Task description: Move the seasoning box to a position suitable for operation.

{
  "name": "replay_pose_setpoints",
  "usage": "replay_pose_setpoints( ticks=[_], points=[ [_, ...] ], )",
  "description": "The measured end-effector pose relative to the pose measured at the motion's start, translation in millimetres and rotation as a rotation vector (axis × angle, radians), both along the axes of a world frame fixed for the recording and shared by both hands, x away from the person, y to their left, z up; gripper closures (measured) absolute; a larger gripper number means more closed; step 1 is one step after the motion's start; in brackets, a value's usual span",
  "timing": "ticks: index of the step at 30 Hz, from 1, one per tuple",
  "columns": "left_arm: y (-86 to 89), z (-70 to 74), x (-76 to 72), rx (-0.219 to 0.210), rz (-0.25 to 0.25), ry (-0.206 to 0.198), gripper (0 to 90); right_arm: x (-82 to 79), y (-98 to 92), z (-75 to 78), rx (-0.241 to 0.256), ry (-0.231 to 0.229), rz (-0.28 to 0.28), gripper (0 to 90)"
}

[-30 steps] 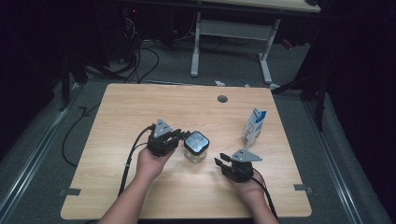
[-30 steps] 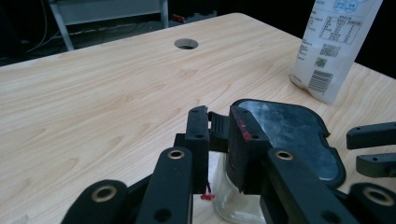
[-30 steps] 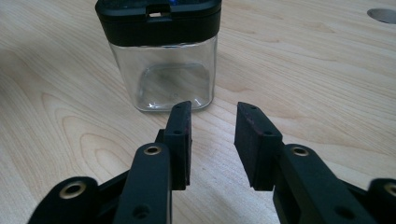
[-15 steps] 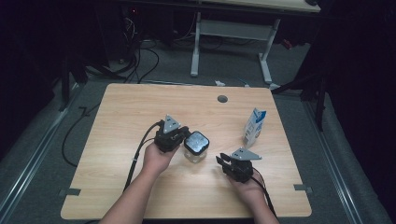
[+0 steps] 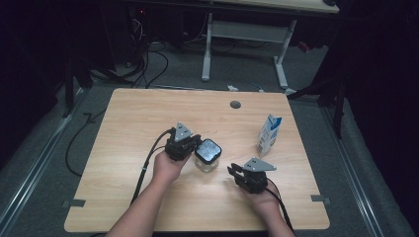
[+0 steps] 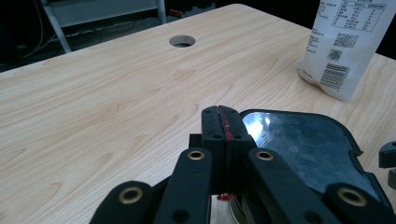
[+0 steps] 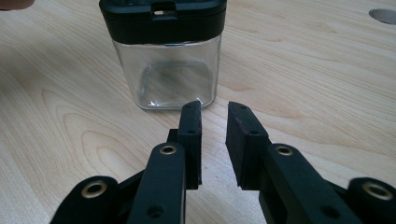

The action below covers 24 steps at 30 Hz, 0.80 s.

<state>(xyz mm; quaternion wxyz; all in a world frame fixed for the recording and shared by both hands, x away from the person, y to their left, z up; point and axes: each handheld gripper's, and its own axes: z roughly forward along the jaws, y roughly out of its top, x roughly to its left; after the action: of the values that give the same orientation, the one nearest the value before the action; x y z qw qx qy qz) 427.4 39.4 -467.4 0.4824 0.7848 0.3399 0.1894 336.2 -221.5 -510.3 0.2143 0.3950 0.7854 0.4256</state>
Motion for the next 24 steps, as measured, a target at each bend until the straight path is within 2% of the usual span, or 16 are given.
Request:
replay_pose_setpoints(
  ticks=[11, 24],
  points=[
    [-0.3, -1.7, 0.1, -0.007, 0.006, -0.009, 90.0, -1.3, 0.3, 0.8, 0.007, -0.004, 0.018, 78.3],
    [2.0, -5.2, -0.4, -0.039, 0.007, -0.017, 90.0, -2.1, 0.3, 0.7, 0.01, -0.006, 0.023, 78.1]
  ],
)
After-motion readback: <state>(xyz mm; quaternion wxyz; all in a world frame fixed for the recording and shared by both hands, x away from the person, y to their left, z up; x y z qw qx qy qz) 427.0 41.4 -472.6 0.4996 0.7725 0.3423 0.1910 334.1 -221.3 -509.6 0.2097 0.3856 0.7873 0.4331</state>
